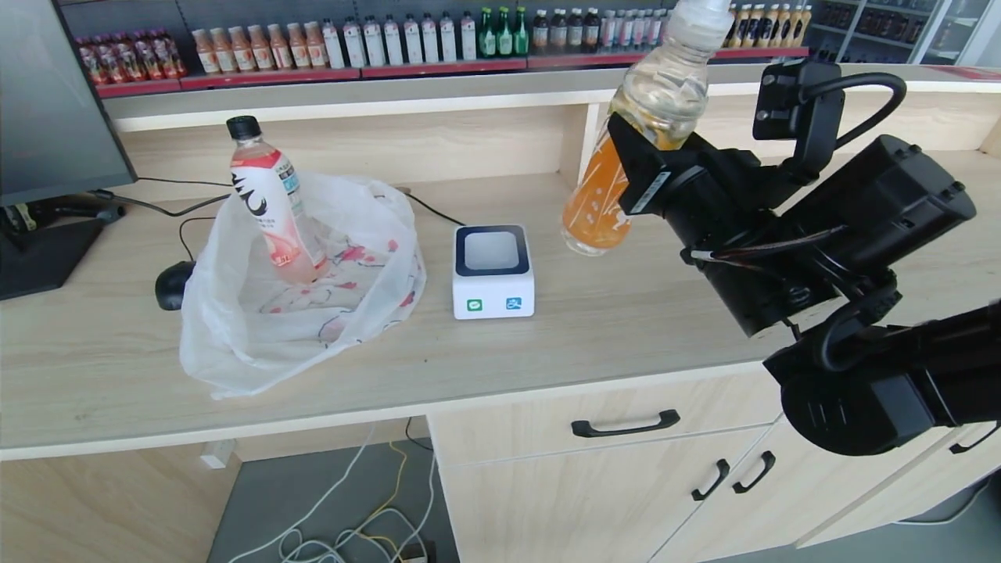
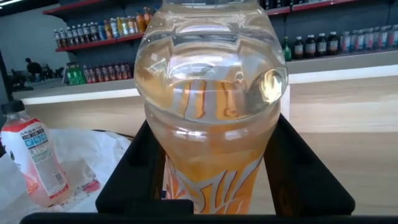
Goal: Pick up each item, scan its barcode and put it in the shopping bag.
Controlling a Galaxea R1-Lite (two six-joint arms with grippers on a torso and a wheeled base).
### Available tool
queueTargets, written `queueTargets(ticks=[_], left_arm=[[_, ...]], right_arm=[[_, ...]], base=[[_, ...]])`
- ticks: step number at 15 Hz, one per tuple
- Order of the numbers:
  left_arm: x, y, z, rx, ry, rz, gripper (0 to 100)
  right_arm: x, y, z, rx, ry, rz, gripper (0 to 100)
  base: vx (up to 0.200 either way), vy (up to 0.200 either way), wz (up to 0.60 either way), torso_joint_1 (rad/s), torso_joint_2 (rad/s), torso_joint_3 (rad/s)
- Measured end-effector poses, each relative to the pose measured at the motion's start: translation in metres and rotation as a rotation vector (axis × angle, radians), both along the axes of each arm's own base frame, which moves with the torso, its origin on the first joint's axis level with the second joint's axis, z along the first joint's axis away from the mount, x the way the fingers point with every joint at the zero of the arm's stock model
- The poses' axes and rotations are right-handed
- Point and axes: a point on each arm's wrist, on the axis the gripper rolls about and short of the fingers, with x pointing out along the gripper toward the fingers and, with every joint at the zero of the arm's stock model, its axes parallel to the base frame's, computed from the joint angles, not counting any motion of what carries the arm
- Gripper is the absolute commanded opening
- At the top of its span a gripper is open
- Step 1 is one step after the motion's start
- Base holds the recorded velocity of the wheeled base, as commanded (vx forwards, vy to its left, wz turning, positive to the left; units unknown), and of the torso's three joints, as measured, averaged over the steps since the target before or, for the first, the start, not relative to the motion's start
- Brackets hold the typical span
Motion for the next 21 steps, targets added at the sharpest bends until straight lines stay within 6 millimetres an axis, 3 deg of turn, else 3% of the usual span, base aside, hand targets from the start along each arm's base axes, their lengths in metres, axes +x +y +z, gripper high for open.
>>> queueTargets(ticks=[3, 14, 21], left_arm=[[0.000, 0.000, 0.000, 0.000, 0.000, 0.000, 100], [0.000, 0.000, 0.000, 0.003, 0.000, -0.001, 100], [0.000, 0.000, 0.000, 0.003, 0.000, -0.001, 100]], right_arm=[[0.001, 0.000, 0.000, -0.003, 0.006, -0.003, 0], [0.004, 0.001, 0.019, 0.072, -0.031, 0.024, 0], [0.027, -0.004, 0.026, 0.276, 0.047, 0.078, 0]], base=[[0.000, 0.200, 0.00, -0.001, 0.00, 0.002], [0.000, 0.000, 0.00, 0.000, 0.00, 0.000], [0.000, 0.000, 0.00, 0.000, 0.00, 0.000]])
